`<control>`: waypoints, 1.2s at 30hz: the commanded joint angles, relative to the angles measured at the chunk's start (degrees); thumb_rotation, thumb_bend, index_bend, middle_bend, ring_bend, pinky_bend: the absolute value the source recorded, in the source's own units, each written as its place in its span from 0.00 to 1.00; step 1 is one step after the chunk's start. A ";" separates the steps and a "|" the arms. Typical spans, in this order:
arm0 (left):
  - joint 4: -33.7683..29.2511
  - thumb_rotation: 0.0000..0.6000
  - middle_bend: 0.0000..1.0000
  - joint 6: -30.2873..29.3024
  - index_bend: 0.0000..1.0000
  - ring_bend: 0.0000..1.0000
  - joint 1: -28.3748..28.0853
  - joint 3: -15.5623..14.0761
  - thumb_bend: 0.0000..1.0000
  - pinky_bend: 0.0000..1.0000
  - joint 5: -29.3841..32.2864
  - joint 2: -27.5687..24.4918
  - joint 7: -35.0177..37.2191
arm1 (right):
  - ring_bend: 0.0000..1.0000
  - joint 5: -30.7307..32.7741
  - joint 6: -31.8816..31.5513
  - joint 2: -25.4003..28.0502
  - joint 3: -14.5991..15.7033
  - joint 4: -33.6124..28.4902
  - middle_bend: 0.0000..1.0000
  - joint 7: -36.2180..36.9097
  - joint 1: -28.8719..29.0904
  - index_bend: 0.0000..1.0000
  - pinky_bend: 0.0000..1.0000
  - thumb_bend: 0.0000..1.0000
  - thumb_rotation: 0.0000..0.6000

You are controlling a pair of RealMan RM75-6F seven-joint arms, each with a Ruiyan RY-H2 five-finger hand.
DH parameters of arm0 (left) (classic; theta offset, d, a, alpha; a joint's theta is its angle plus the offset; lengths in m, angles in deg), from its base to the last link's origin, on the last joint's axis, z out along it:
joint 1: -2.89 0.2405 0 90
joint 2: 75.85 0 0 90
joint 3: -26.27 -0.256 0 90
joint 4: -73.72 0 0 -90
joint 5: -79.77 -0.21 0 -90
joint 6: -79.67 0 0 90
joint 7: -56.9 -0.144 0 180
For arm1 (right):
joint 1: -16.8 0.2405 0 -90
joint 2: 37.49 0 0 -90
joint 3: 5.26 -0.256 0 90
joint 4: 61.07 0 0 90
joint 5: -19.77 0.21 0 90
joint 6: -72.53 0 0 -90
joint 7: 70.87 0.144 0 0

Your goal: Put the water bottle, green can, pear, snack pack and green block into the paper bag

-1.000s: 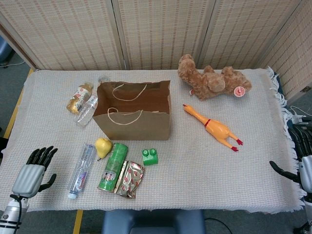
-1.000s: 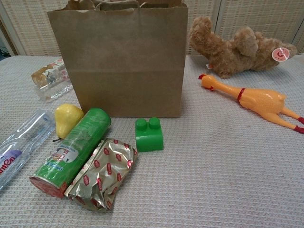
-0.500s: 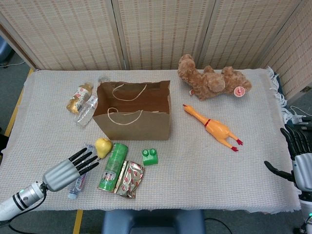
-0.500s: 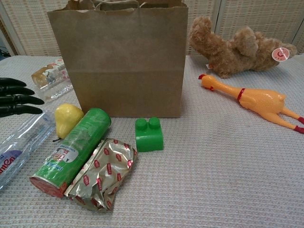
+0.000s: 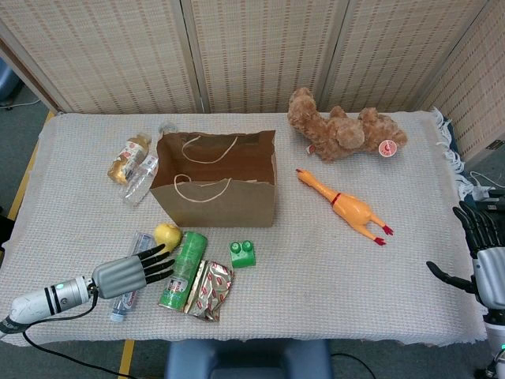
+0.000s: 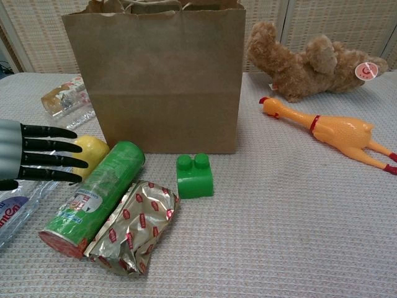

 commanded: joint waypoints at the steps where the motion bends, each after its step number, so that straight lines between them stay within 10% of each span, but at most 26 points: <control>1: 0.83 1.00 0.00 0.45 0.00 0.00 -0.75 -0.43 0.37 0.05 0.31 -0.22 0.12 | 0.00 0.07 0.15 0.06 0.05 -0.07 0.00 0.01 0.04 0.00 0.00 0.06 1.00; 28: 15.52 1.00 0.00 2.17 0.00 0.00 -0.03 -8.44 0.37 0.07 3.59 4.71 2.65 | 0.00 0.77 1.10 0.35 0.22 -1.28 0.00 -0.35 0.12 0.00 0.00 0.06 1.00; 32: 16.70 1.00 0.04 1.41 0.08 0.03 0.19 -10.02 0.40 0.20 3.23 5.05 3.68 | 0.00 0.86 1.13 0.37 0.20 -1.34 0.00 -0.28 0.11 0.00 0.00 0.06 1.00; 36: 17.89 1.00 0.39 -1.06 0.38 0.33 0.46 -11.23 0.55 0.52 2.71 5.24 5.00 | 0.00 0.86 1.10 0.34 0.18 -1.34 0.00 -0.29 0.11 0.00 0.00 0.06 1.00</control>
